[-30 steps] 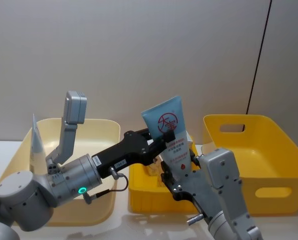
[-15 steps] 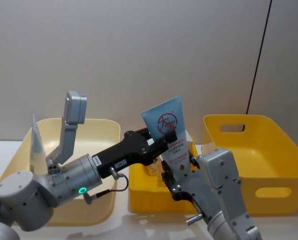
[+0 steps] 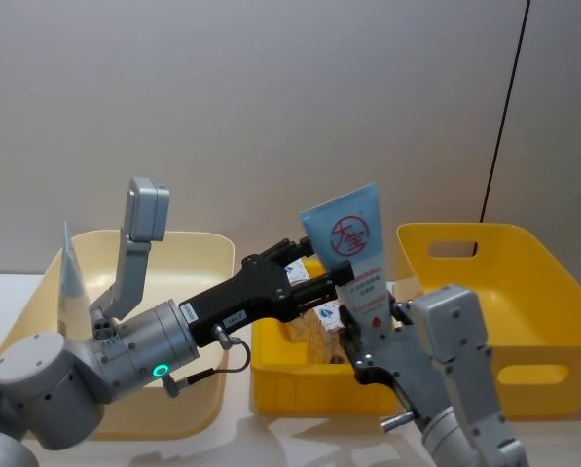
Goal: Bimanual collaborative sorting of washing and personal care products
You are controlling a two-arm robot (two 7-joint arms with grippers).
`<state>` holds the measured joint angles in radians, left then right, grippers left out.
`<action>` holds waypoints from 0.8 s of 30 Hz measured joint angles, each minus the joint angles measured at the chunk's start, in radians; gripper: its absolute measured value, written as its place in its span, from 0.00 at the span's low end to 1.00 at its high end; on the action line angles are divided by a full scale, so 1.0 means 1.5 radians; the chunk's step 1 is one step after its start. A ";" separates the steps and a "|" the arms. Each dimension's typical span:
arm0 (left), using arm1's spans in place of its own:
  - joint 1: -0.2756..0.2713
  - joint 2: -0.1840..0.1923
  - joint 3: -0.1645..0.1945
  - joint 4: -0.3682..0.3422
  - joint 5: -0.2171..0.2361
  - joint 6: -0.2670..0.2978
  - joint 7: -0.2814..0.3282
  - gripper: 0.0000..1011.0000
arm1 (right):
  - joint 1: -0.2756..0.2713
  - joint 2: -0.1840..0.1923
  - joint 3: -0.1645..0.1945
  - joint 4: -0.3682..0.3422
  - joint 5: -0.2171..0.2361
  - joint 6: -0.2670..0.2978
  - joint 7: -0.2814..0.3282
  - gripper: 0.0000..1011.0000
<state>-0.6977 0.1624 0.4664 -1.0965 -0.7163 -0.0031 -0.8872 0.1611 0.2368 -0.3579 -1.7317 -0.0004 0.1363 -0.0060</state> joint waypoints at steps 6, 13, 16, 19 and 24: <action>0.000 0.000 0.000 0.000 0.000 0.000 0.000 0.96 | -0.005 0.001 0.019 -0.001 -0.003 -0.010 -0.014 0.52; 0.000 0.000 0.000 0.000 0.000 0.000 0.000 0.99 | -0.005 0.003 0.055 0.006 -0.008 -0.028 -0.037 0.52; 0.000 0.000 0.000 0.000 0.000 0.000 0.000 0.99 | 0.001 0.003 0.071 0.013 -0.010 -0.037 -0.048 0.52; 0.000 0.000 0.000 0.000 0.000 0.000 0.000 0.99 | 0.010 0.002 0.086 0.025 -0.012 -0.042 -0.058 0.52; 0.000 0.000 0.000 0.000 0.000 0.000 0.000 0.99 | 0.025 -0.001 0.108 0.043 -0.013 -0.046 -0.072 0.52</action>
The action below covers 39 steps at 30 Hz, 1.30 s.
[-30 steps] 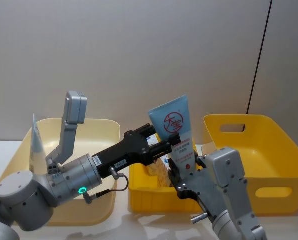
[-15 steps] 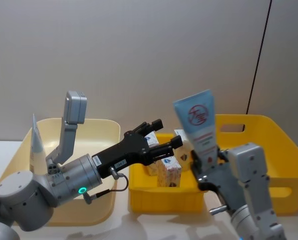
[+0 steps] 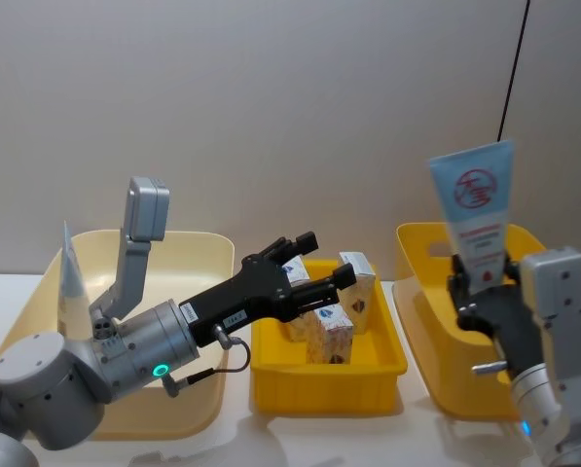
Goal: Bimanual collaborative sorting of washing and personal care products
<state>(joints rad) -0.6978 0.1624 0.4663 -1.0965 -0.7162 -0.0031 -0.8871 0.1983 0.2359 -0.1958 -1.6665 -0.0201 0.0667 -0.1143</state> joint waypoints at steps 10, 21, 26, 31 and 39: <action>0.000 0.000 0.000 0.000 0.000 0.000 0.000 0.99 | 0.027 -0.009 0.037 0.038 0.000 0.015 -0.020 0.52; 0.000 0.000 0.000 0.000 0.000 0.000 0.000 0.99 | 0.035 -0.017 0.052 0.063 0.001 0.056 -0.022 0.52; 0.000 0.000 0.000 0.000 0.000 0.000 0.000 0.99 | 0.035 -0.021 0.054 0.071 0.001 0.070 -0.021 0.52; 0.000 0.000 0.000 0.000 0.000 0.000 0.000 0.99 | 0.036 -0.026 0.056 0.084 0.000 0.080 -0.020 0.52; 0.000 0.000 0.000 0.000 0.000 0.000 0.000 0.99 | 0.040 -0.032 0.057 0.097 -0.003 0.087 -0.020 0.57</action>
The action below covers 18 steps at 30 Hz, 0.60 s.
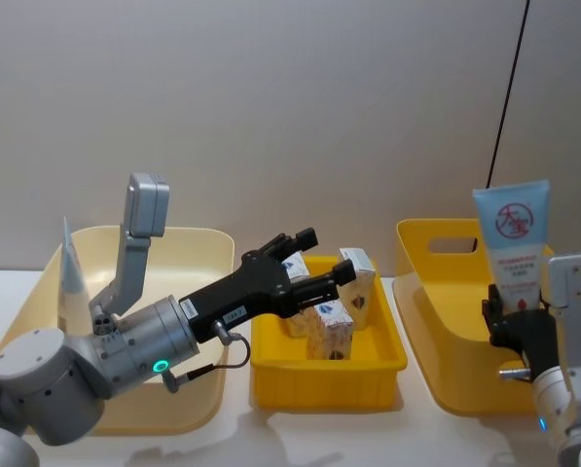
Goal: Bimanual collaborative sorting of washing and personal care products
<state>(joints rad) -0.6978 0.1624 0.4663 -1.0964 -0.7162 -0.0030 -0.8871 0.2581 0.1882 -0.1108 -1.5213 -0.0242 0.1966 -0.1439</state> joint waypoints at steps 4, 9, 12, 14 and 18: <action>0.000 0.000 0.000 0.000 0.000 0.000 0.000 0.99 | 0.001 -0.002 0.000 0.005 -0.002 0.002 0.000 0.69; 0.000 0.000 0.000 0.000 0.000 0.000 0.000 0.99 | 0.002 -0.004 0.001 0.008 -0.003 0.003 0.001 0.86; 0.000 0.000 0.000 0.000 0.000 0.000 0.000 0.99 | 0.003 -0.004 0.001 0.009 -0.003 0.004 0.001 0.92; 0.000 0.000 0.000 0.000 0.000 0.000 0.000 0.99 | 0.003 -0.005 0.001 0.011 -0.003 0.004 0.001 0.98; 0.000 0.000 0.000 0.000 0.000 0.000 0.000 0.99 | 0.003 -0.005 0.001 0.012 -0.003 0.005 0.001 0.99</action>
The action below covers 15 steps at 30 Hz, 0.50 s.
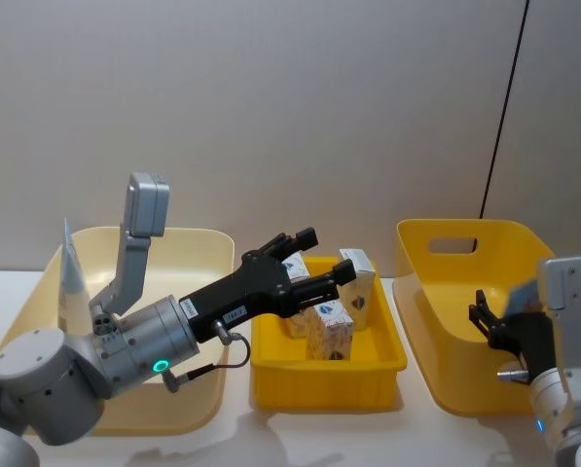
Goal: Bimanual collaborative sorting of washing and personal care products
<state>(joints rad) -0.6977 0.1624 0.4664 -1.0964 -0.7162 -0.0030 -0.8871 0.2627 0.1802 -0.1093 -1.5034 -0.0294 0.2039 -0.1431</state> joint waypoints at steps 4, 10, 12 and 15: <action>0.000 0.000 0.000 0.000 0.000 0.000 0.000 0.99 | 0.000 0.000 0.000 0.001 0.000 0.000 0.000 0.99; 0.000 0.000 0.000 0.000 0.000 0.000 0.000 0.99 | 0.000 -0.001 0.001 0.001 0.000 -0.004 0.001 0.99; 0.000 0.000 0.000 0.000 0.000 0.000 0.000 0.99 | -0.001 -0.001 0.002 0.000 0.000 -0.008 0.001 0.99; 0.000 0.000 0.000 0.000 0.000 0.000 0.000 0.99 | -0.004 -0.002 0.005 -0.002 0.000 -0.023 0.003 0.99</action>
<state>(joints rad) -0.6978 0.1624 0.4664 -1.0964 -0.7162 -0.0030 -0.8871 0.2571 0.1780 -0.1019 -1.5072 -0.0297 0.1688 -0.1386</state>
